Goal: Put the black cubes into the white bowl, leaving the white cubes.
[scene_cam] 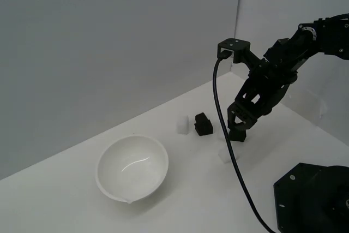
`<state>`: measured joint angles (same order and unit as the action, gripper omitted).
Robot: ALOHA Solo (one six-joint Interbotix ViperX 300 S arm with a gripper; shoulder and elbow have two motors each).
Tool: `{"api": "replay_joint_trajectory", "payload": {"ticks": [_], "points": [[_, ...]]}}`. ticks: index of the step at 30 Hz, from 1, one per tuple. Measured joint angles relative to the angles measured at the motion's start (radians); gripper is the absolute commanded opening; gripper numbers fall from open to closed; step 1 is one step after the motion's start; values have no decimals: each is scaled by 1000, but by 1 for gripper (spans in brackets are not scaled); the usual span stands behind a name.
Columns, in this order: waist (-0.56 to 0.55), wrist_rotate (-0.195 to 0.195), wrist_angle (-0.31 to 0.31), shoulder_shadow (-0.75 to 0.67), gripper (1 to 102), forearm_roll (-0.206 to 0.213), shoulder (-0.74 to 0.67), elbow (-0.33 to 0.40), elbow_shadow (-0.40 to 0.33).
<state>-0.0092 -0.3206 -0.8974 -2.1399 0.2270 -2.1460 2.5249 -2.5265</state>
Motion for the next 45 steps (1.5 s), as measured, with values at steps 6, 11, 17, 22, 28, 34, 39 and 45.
{"api": "replay_joint_trajectory", "payload": {"ticks": [6,11,17,22,28,34,39,45], "points": [[41,-41,3,63,80,-8,64,0,-2],[46,-43,34,123,81,-28,123,0,0],[58,-43,69,190,82,-34,189,0,-2],[60,-43,103,244,88,-34,241,0,0],[60,-43,126,296,100,-35,295,0,-2],[60,-43,127,334,100,-51,336,0,0],[72,-43,127,339,99,-52,339,0,-2],[75,-43,129,330,47,-52,328,0,0]]}}
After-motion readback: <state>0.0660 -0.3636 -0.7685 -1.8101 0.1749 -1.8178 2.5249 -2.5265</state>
